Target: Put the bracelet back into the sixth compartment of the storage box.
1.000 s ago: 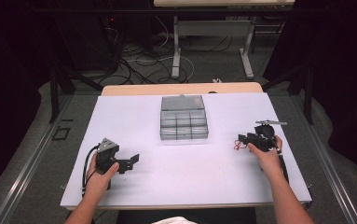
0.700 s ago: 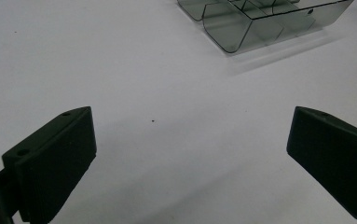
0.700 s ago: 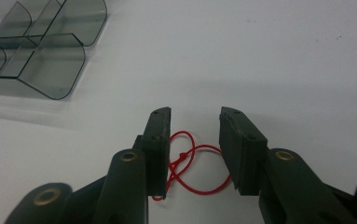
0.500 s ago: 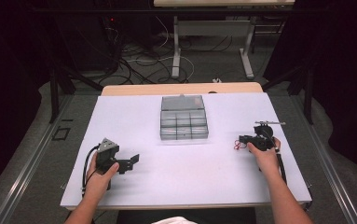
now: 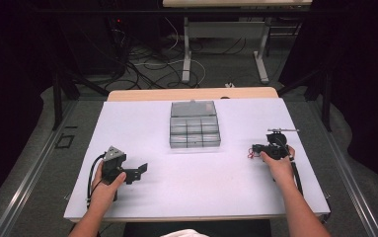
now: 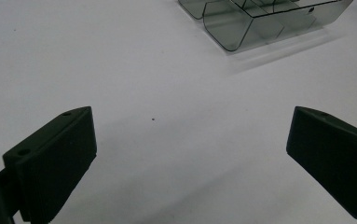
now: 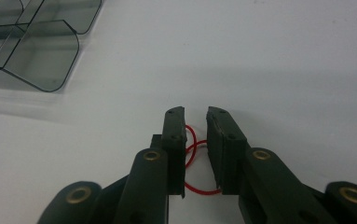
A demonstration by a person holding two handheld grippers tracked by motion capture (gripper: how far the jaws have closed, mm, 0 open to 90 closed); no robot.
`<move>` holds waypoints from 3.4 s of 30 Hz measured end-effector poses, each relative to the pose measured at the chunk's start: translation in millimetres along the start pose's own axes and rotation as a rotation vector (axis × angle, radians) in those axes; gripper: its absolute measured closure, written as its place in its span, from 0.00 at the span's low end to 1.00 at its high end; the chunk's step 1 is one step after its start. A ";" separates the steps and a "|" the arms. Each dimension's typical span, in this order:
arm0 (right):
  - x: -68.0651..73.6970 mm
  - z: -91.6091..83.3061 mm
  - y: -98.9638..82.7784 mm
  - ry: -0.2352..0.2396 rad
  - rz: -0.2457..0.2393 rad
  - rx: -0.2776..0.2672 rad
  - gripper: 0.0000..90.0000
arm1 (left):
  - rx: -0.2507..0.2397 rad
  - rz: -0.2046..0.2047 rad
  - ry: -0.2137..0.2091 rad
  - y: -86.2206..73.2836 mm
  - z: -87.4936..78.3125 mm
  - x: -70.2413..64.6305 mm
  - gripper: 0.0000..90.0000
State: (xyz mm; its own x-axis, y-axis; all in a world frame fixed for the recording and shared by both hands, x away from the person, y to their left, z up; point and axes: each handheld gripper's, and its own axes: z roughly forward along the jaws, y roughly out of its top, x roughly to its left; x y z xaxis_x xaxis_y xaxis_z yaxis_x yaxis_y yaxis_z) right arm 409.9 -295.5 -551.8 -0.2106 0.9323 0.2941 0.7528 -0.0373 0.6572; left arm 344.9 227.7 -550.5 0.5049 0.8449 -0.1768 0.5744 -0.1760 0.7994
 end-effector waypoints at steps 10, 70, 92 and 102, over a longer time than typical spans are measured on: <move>0.5 3.8 -0.8 -0.006 -0.009 0.019 0.92 | 0.004 0.001 0.000 -0.3 0.2 0.3 0.02; 7.0 -10.5 -0.7 0.002 -0.048 -0.047 1.00 | 0.003 0.003 0.005 0.1 -0.7 1.0 0.02; 12.2 -18.4 -1.1 0.005 -0.066 -0.094 1.00 | 0.002 0.003 0.006 0.2 -0.7 0.9 0.02; 16.8 -22.1 -1.3 0.015 -0.072 -0.107 1.00 | 0.002 0.003 0.006 0.3 -0.7 1.0 0.02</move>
State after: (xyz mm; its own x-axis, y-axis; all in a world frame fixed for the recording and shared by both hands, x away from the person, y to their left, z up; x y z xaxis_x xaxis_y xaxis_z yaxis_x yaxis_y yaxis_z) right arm 391.5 -287.7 -532.4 -0.2716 0.9284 0.2536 0.6647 -0.0096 0.7471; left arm 345.1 228.8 -550.1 0.5027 0.8475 -0.1704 0.5738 -0.1797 0.7990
